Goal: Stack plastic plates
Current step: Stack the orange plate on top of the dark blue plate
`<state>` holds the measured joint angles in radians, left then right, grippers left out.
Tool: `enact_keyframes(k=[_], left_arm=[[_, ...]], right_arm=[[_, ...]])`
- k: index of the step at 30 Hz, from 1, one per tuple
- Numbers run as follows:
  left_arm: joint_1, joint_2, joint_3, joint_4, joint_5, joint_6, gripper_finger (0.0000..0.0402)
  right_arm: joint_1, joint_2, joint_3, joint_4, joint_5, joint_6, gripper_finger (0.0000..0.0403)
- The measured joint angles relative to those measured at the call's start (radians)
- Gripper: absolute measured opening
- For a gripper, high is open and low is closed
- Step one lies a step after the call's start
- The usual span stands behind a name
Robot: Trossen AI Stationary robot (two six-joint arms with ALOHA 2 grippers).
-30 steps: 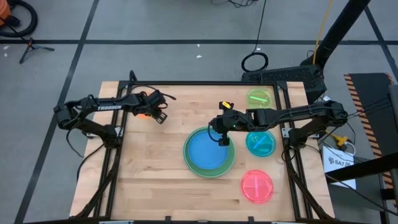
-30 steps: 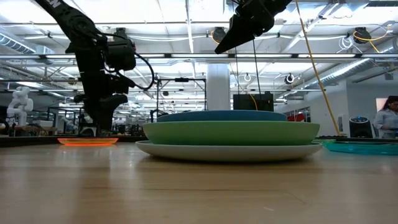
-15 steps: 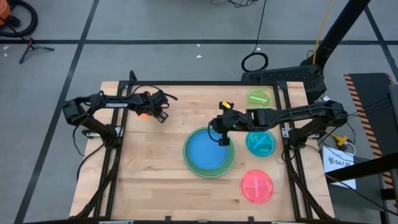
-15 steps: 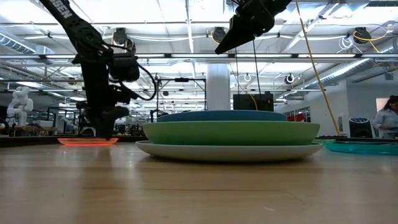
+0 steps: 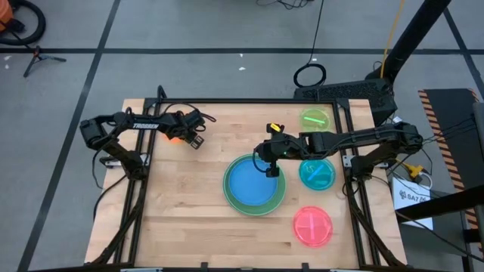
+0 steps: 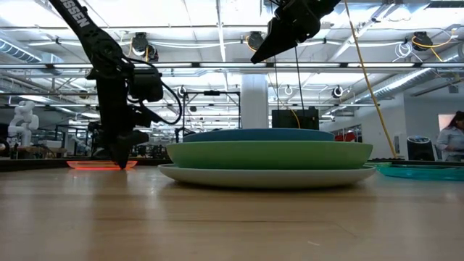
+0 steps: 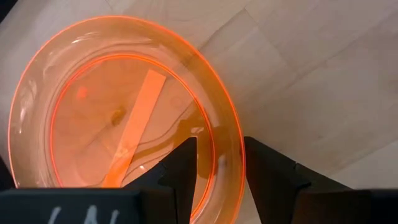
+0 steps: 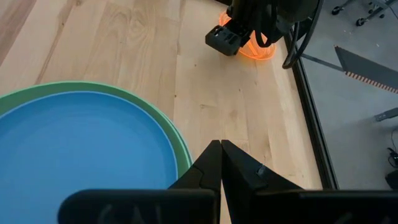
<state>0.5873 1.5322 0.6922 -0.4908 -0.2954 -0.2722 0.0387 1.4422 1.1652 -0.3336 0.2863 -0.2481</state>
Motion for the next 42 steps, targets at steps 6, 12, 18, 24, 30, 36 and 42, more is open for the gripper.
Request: enact_keyframes(k=[6, 12, 18, 24, 30, 36, 42], left_arm=[[-0.009, 0.000, 0.000, -0.001, -0.002, -0.001, 0.0138], [-0.023, 0.001, 0.000, -0.001, -0.002, -0.003, 0.0138], [-0.027, 0.001, 0.000, -0.002, 0.005, -0.004, 0.0116], [-0.027, 0.002, 0.000, -0.002, 0.009, -0.012, 0.0091], [-0.027, 0.002, 0.000, -0.003, 0.008, -0.012, 0.0090], [-0.027, 0.002, 0.000, -0.004, 0.008, -0.011, 0.0084], [-0.027, 0.002, -0.001, -0.007, 0.009, -0.011, 0.0056]], right_arm=[[0.000, 0.000, 0.000, 0.000, 0.000, 0.000, 0.0002], [0.000, 0.000, 0.000, 0.000, 0.000, 0.000, 0.0002], [0.000, 0.000, 0.000, 0.000, 0.000, 0.000, 0.0002], [0.000, 0.000, 0.000, 0.000, 0.000, 0.000, 0.0002], [0.000, 0.000, 0.000, 0.000, 0.000, 0.000, 0.0002], [0.000, 0.000, 0.000, 0.000, 0.000, 0.000, 0.0002], [0.000, 0.000, 0.000, 0.000, 0.000, 0.000, 0.0002]])
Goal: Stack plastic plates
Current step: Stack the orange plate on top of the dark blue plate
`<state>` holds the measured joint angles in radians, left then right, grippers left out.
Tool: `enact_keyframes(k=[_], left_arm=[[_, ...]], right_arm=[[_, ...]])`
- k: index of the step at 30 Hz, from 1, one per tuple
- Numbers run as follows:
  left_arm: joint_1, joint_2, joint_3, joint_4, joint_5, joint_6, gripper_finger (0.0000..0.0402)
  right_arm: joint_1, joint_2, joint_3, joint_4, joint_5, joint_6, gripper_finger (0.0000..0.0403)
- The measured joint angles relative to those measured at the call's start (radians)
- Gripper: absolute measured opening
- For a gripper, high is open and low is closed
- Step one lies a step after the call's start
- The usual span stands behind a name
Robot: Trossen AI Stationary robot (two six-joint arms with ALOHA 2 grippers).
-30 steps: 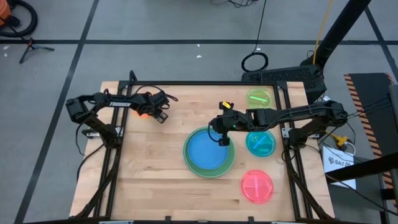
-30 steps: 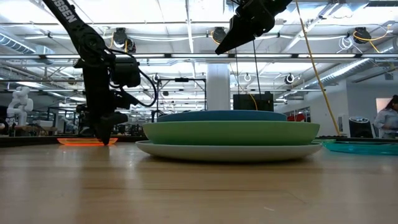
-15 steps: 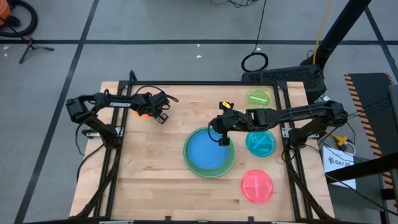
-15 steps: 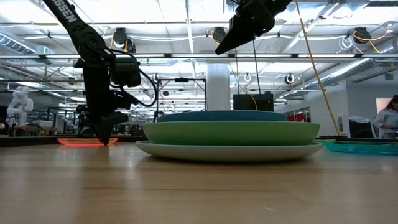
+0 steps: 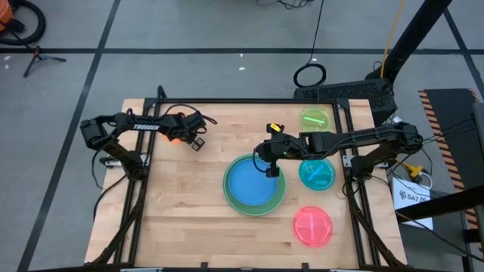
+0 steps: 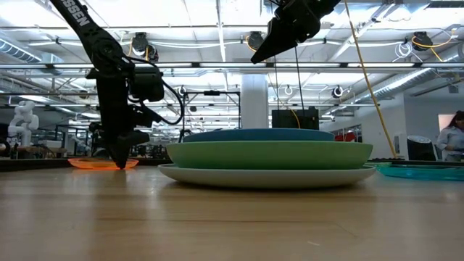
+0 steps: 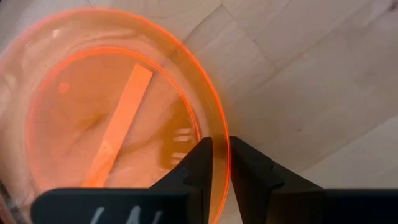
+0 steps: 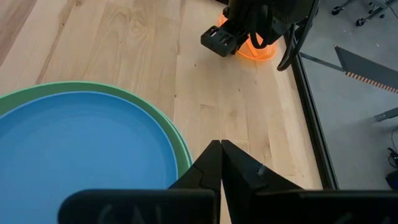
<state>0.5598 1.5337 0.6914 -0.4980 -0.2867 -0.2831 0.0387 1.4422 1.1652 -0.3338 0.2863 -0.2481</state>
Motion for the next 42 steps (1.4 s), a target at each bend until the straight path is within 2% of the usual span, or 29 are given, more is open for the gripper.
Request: enact_keyframes(k=[11, 19, 26, 35, 42], left_arm=[[-0.009, 0.000, 0.000, -0.011, -0.003, 0.010, 0.0042], [-0.068, -0.005, 0.000, -0.058, -0.011, 0.015, 0.0042], [-0.121, -0.057, 0.004, -0.127, 0.005, 0.008, 0.0041], [-0.195, -0.118, 0.080, -0.189, 0.003, 0.025, 0.0041], [-0.256, -0.122, 0.134, -0.212, 0.022, 0.107, 0.0041]], right_arm=[[0.000, 0.000, 0.000, 0.000, 0.000, 0.000, 0.0002], [0.000, 0.000, 0.000, 0.000, 0.000, 0.000, 0.0002], [0.000, 0.000, 0.000, 0.000, 0.000, 0.000, 0.0002], [0.000, 0.000, 0.000, -0.001, 0.000, 0.000, 0.0002], [0.000, 0.000, 0.000, -0.008, 0.000, 0.005, 0.0002]])
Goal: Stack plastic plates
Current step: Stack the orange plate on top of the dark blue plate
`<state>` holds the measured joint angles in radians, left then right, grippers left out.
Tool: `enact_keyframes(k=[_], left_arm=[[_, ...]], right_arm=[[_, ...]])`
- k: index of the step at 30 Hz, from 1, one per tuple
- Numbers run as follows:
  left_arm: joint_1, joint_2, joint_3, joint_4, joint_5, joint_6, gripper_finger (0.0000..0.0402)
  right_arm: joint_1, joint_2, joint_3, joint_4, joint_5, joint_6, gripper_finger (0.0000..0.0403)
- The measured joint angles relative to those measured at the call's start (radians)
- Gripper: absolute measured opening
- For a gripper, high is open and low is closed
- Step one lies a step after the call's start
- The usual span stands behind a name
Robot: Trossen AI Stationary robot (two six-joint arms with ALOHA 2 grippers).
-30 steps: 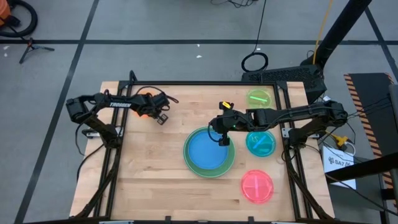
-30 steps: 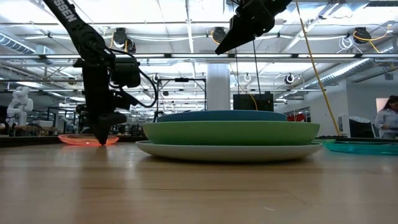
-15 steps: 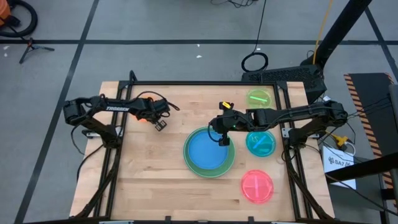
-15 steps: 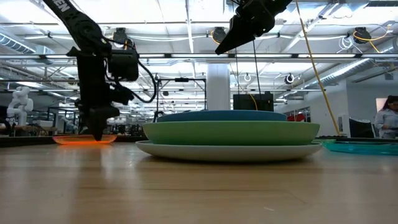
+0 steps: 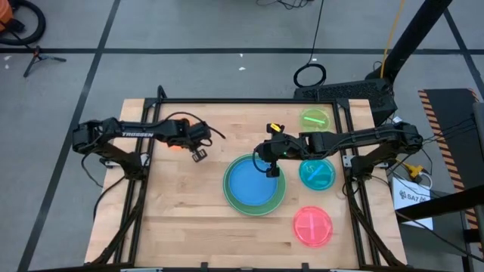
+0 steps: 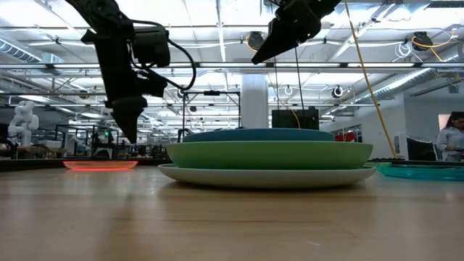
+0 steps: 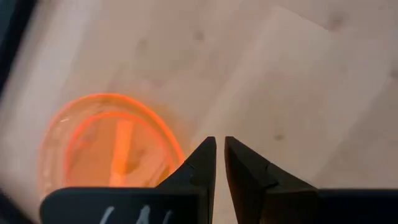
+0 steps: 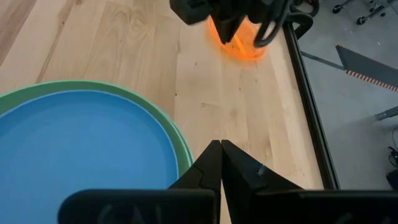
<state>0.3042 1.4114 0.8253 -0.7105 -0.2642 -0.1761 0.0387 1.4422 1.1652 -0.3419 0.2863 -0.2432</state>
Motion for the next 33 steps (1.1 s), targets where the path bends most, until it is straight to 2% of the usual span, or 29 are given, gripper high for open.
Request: enact_keyframes(k=[3, 9, 13, 19, 23, 27, 33], left_arm=[[-0.005, 0.000, -0.008, 0.024, 0.021, 0.047, 0.0041], [-0.006, -0.057, -0.111, 0.200, 0.030, 0.185, 0.0025], [-0.006, -0.141, -0.192, 0.264, 0.030, 0.175, 0.0006], [0.004, -0.291, -0.287, 0.203, 0.031, 0.192, 0.0006], [0.003, -0.324, -0.282, 0.223, 0.026, 0.121, 0.0007], [0.011, -0.312, -0.282, 0.206, -0.004, 0.038, 0.0024], [0.013, -0.250, -0.282, 0.181, -0.025, 0.003, 0.0092]], right_arm=[[0.000, 0.000, 0.000, -0.014, 0.000, 0.013, 0.0002], [0.000, 0.000, 0.000, -0.025, 0.000, 0.022, 0.0002], [0.000, 0.000, 0.000, -0.043, 0.000, 0.026, 0.0002], [0.000, 0.000, 0.000, -0.048, 0.000, 0.026, 0.0002], [0.000, 0.000, 0.000, -0.043, 0.000, 0.020, 0.0002], [0.000, 0.000, 0.000, -0.032, 0.000, -0.003, 0.0002], [0.000, 0.000, 0.000, -0.030, 0.000, -0.020, 0.0002]])
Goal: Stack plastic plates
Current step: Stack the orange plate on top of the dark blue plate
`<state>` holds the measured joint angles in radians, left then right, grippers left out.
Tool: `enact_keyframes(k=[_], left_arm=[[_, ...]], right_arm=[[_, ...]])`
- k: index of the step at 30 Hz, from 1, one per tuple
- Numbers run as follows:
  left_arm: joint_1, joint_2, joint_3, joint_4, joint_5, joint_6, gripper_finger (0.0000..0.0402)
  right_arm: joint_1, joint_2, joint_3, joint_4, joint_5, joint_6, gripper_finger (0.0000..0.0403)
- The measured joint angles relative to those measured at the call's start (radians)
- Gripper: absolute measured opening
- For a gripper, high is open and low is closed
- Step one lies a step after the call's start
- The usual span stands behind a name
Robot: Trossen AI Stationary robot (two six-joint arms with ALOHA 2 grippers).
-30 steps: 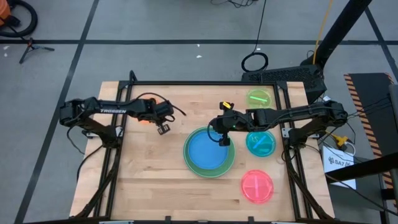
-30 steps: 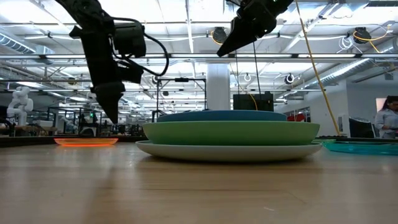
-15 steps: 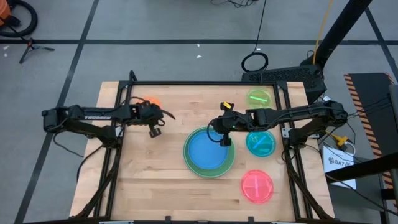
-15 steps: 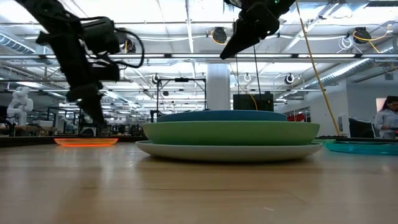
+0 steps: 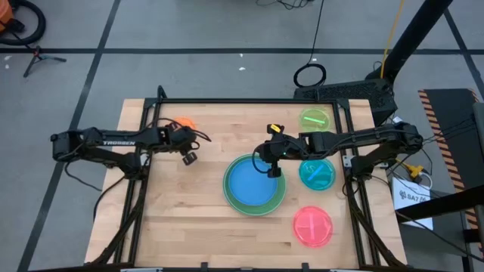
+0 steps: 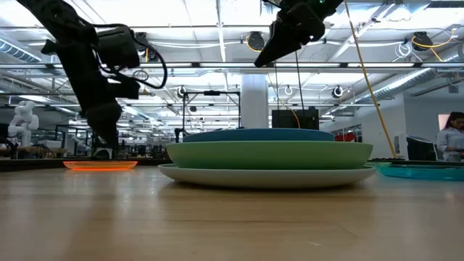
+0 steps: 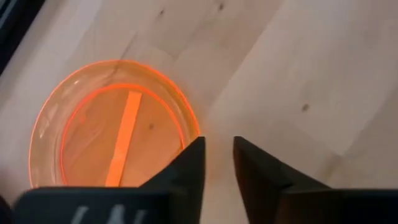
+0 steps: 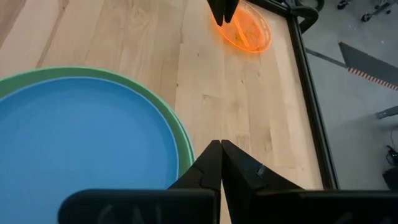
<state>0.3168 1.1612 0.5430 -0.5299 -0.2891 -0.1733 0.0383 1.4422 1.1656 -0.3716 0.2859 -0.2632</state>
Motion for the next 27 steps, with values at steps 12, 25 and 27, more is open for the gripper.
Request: enact_keyframes(k=[12, 25, 27], left_arm=[[0.076, 0.149, 0.000, 0.123, -0.046, -0.167, 0.0154], [0.117, 0.148, 0.000, 0.107, -0.045, -0.275, 0.0154], [0.117, 0.148, 0.000, 0.107, -0.040, -0.281, 0.0154]], right_arm=[[-0.001, 0.000, 0.000, -0.001, 0.000, -0.011, 0.0002], [-0.025, 0.000, 0.000, 0.000, -0.002, 0.011, 0.0002], [-0.026, 0.000, 0.000, 0.000, -0.002, 0.014, 0.0002]])
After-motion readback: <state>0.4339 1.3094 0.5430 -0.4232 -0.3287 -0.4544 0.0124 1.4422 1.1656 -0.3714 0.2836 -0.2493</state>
